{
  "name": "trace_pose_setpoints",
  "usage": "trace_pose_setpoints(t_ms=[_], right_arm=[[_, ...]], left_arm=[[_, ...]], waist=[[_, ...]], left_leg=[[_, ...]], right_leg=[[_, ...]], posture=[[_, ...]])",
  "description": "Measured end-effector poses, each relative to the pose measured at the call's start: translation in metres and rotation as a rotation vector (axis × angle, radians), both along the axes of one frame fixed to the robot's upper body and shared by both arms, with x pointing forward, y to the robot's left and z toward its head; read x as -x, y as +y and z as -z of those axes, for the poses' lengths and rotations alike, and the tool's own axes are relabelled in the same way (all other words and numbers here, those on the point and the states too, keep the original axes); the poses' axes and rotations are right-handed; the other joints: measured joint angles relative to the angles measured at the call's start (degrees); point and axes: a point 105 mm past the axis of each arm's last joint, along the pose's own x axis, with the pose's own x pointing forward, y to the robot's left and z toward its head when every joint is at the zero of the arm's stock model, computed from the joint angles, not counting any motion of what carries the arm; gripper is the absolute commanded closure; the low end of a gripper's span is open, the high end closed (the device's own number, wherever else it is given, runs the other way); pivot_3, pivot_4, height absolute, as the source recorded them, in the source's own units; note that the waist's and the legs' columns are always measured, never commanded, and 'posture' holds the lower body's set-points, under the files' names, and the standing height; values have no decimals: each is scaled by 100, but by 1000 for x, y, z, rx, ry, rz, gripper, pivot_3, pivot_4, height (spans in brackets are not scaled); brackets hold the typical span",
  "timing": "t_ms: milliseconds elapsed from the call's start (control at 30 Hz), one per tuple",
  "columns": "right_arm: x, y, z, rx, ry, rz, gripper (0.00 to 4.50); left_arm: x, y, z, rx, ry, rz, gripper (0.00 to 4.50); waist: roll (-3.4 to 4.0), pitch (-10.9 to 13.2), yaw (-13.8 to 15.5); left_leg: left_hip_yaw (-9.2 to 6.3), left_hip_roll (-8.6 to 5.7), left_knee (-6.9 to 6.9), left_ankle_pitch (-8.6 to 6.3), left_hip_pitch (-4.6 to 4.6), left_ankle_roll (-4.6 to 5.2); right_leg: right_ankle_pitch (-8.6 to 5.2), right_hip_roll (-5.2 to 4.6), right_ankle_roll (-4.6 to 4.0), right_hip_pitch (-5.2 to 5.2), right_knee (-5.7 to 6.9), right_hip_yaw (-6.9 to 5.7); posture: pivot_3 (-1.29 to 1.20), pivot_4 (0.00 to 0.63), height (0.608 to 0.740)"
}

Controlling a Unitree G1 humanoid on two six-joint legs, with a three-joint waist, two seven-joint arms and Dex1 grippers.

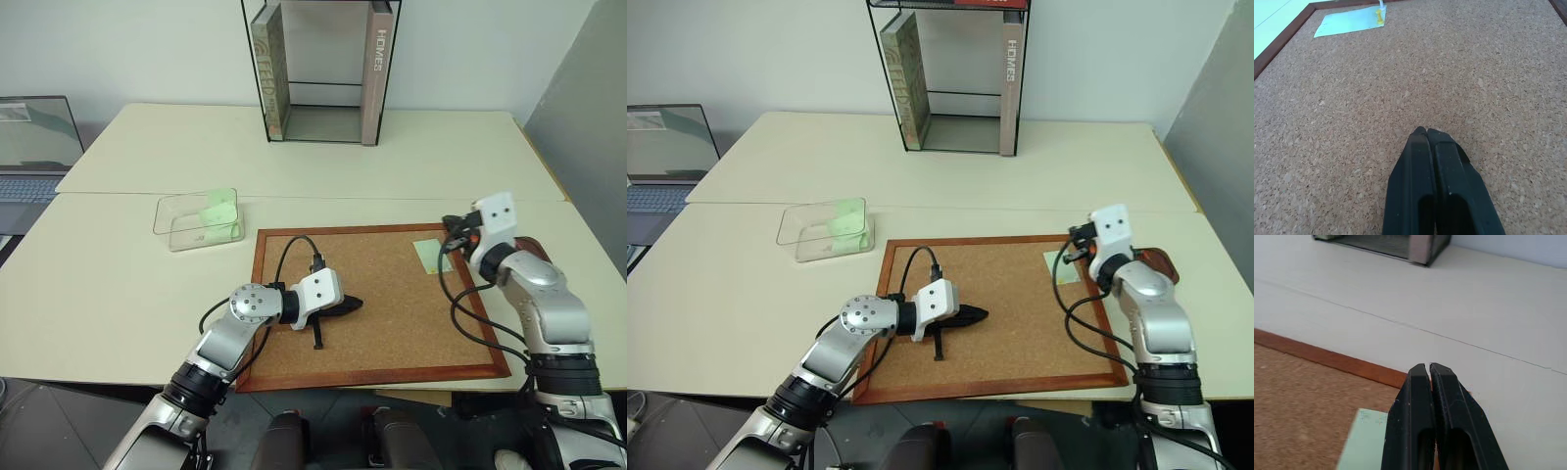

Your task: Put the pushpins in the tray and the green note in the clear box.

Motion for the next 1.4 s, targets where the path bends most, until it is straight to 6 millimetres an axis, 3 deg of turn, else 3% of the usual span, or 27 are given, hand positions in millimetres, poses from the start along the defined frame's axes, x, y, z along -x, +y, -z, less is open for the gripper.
trace_pose_setpoints(t_ms=[200, 433, 567, 667, 967, 1100, 1200, 1400], right_arm=[[17, -51, 15, -20, 40, 210, 4432], [25, -79, 26, -44, 62, 336, 4432], [22, -83, 33, -61, 90, 350, 4432], [19, -87, 39, -67, 113, 362, 3964], [17, -89, 42, -70, 123, 369, 2126], [16, -88, 38, -66, 99, 367, 1087], [14, -85, 32, -72, 56, 351, 1087], [15, -59, 1, -133, -94, 208, 1087]], left_arm=[[1, 1, 0, -6, -11, 9, 4500], [4, -2, 1, -11, -16, 36, 4500], [4, -2, 1, -11, -16, 39, 4500], [4, -4, 1, -10, -17, 45, 4500], [4, -4, 1, -11, -19, 46, 4500], [4, -4, 1, -11, -19, 46, 4500], [4, -4, 1, -11, -20, 46, 4500], [4, -4, 1, -10, -25, 50, 4500]], waist=[[1, -1, -1], [4, -2, -5], [4, -2, -4], [4, -2, -3], [5, -3, -4], [5, -3, -4], [5, -3, -4], [5, -3, -3]], left_leg=[[4, 0, 1, 0, 0, 0], [9, 0, 1, 0, 3, 0], [14, -2, 0, 0, 2, 0], [16, -2, 0, 0, 3, 0], [18, -2, 0, 0, 3, 1], [19, -1, 0, 0, 3, 1], [19, -1, 0, 0, 3, 1], [14, -1, 0, 0, 2, 0]], right_leg=[[0, 0, 0, 0, 1, 4], [0, 1, 0, 0, 3, 6], [0, 1, 1, 0, 1, 10], [0, 1, 1, 0, 2, 10], [0, 1, 1, 0, 1, 12], [0, 1, 1, 0, 0, 12], [0, 1, 1, 0, 1, 12], [0, 1, 1, 0, 0, 9]], posture=[[0, 150, 740], [0, 150, 740], [0, 150, 740], [0, 150, 740], [0, 150, 740], [0, 150, 740], [0, 150, 740], [0, 150, 740]])
